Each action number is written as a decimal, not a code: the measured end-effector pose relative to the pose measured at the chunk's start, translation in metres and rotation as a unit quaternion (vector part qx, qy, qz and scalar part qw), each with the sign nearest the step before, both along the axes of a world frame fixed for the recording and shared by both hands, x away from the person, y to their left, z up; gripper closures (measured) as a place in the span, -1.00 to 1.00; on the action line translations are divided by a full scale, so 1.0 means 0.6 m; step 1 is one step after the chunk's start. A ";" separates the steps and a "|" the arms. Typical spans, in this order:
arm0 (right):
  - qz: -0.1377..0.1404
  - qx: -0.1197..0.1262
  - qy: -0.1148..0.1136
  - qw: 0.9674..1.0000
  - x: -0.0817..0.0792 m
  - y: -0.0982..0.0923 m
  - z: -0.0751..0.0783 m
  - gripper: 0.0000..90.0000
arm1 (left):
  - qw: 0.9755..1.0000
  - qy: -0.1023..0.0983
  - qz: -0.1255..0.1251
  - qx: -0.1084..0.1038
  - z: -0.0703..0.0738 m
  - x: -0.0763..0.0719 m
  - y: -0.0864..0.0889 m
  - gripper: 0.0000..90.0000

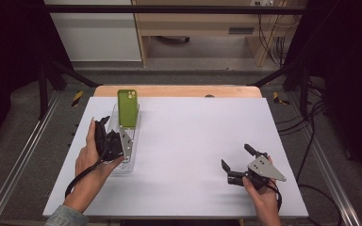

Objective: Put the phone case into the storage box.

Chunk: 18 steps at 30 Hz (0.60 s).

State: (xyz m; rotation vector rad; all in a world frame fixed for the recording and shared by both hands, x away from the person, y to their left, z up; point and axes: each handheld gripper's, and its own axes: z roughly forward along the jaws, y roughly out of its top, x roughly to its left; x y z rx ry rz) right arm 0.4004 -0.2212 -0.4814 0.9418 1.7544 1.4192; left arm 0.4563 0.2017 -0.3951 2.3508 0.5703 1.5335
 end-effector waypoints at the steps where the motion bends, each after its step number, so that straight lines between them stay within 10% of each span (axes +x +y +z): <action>1: 0.000 0.000 0.001 1.000 0.000 0.000 0.000 -0.94 | 1.000 0.002 -0.003 -0.017 -0.002 -0.002 -0.002 -0.90; 18: 0.001 0.001 0.000 1.000 0.000 0.000 0.000 -0.94 | 0.997 0.020 -0.009 -0.069 -0.003 -0.013 -0.007 -0.93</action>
